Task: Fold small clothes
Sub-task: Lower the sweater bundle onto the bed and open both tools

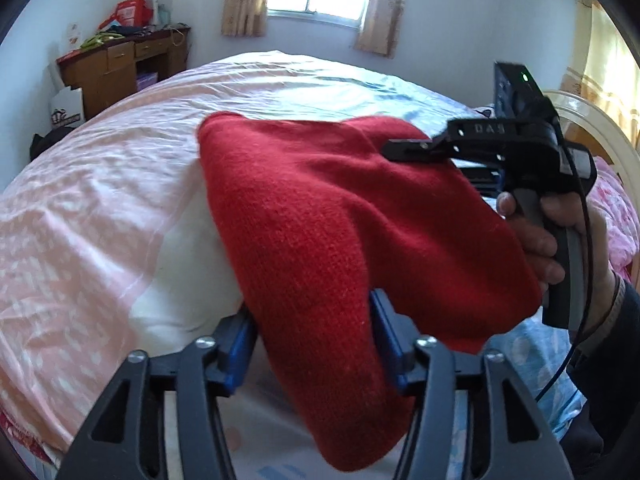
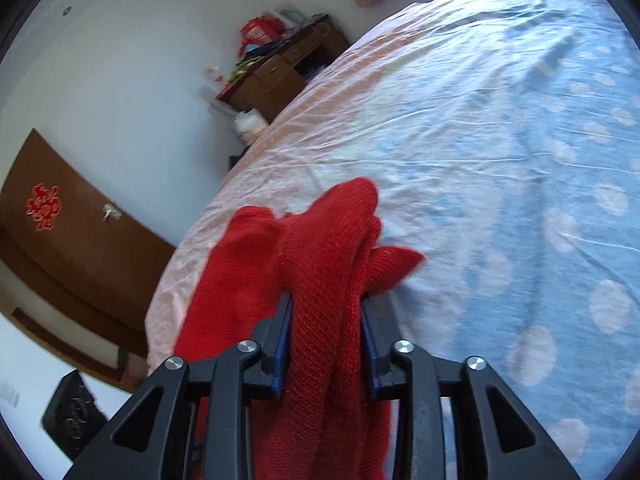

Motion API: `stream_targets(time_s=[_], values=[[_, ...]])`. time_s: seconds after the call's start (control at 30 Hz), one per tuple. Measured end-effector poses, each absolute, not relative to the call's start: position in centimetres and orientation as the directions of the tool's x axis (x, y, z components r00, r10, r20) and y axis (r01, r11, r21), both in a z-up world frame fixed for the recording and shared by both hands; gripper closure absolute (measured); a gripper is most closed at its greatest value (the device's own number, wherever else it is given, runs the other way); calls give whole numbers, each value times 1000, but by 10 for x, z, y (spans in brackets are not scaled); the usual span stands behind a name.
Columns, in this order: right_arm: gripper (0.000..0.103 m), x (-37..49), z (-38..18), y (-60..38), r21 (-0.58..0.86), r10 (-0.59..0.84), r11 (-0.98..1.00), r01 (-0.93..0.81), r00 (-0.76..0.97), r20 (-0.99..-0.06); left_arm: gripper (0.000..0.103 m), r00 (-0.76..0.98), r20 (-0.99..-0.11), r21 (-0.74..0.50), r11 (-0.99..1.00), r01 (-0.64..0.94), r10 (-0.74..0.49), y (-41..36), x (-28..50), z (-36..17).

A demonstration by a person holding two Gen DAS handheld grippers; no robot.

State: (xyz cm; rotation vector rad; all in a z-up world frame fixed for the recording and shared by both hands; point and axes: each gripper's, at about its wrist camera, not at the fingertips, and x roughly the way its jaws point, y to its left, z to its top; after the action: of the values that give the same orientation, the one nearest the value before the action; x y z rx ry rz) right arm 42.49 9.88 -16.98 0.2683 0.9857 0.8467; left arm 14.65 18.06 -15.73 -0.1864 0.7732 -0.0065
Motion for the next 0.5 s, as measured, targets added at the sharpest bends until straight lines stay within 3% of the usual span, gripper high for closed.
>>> stream_targets(time_s=[0.1,0.17,0.23,0.33,0.43,0.5], values=[[68,414,-160,85,535,728,675,-508,341,-595,41,754,-657,-101,992,-75,-10,176,138,-140],[68,400,-144,76,515,735,672,-532,391,-554,34,793,-609,-67,993,-94,34,174,133,-127],[62,382,-127,72,490,749,656,-574,411,-520,20,819,-572,-71,991,-112,52,177,133,-120],[55,353,-114,81,462,790,592,-660,359,-498,19,810,-577,-43,986,-163,109,181,151,-125],[55,336,-130,99,442,781,554,-706,258,-568,17,751,-632,0,969,-246,190,190,170,-145],[55,339,-150,101,383,703,635,-671,296,-647,8,713,-675,-22,961,-277,191,199,173,-159]])
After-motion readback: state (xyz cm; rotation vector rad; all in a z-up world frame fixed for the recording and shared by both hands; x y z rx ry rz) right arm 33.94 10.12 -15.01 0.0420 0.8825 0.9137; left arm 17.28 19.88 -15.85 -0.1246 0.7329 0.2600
